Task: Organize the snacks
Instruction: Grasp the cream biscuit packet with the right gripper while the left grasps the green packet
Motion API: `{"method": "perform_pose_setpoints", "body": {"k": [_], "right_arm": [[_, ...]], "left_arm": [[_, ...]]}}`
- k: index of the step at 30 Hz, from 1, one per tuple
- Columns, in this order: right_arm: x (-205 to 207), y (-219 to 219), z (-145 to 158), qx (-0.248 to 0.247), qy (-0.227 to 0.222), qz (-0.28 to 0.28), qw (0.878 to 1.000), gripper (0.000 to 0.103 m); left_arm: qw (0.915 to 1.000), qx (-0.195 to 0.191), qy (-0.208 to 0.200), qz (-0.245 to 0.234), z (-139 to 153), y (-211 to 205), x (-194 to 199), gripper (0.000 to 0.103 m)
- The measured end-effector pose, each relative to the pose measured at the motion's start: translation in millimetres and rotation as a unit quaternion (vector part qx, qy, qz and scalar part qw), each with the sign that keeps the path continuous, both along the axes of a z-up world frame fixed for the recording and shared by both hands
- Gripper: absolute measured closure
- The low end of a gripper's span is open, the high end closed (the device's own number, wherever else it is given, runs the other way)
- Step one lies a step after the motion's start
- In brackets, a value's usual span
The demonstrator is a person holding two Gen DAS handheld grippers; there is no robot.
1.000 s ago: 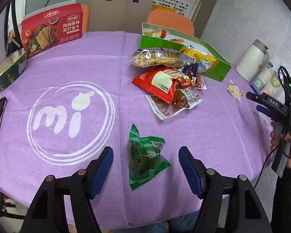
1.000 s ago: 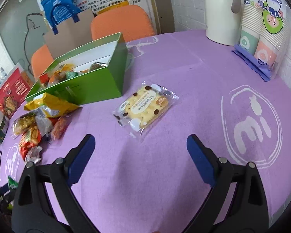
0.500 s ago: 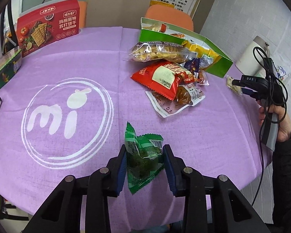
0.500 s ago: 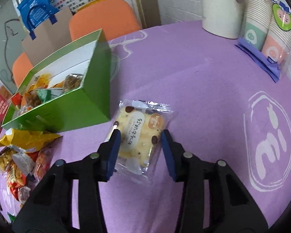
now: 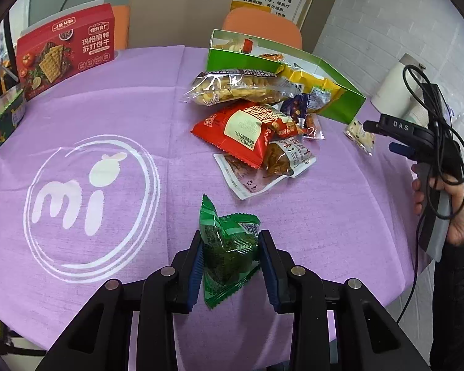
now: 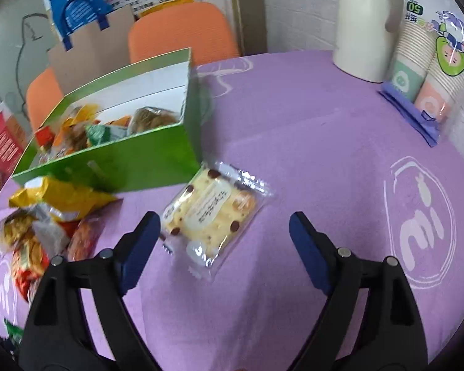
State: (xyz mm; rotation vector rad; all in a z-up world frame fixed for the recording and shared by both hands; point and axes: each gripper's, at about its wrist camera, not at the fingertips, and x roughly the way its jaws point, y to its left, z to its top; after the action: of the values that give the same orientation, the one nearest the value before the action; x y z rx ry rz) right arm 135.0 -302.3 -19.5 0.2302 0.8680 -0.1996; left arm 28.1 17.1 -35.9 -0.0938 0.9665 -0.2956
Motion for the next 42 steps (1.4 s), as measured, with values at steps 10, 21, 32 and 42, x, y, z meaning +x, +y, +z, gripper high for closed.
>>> {"method": "perform_pose_setpoints", "body": {"k": [10,21,32,42], "right_arm": [[32,11,-19,-0.025,0.028,-0.032,0.999,0.030],[-46,29,-19,-0.023,0.016,0.205,0.978,0.031],[-94,46,-20,-0.008,0.027,0.160,0.987,0.019],[-105,61,-20,-0.029,0.026,0.167,0.985,0.037]], "left_arm": [[0.9999,-0.006,-0.010,0.004,7,15,-6,0.060],[0.9999,-0.016,0.004,-0.001,-1,13,-4,0.060],[0.9998,0.003,0.005,-0.019,2,-8,-8,0.057],[0.9996,0.014,0.007,-0.024,0,-13,-4,0.065]]}}
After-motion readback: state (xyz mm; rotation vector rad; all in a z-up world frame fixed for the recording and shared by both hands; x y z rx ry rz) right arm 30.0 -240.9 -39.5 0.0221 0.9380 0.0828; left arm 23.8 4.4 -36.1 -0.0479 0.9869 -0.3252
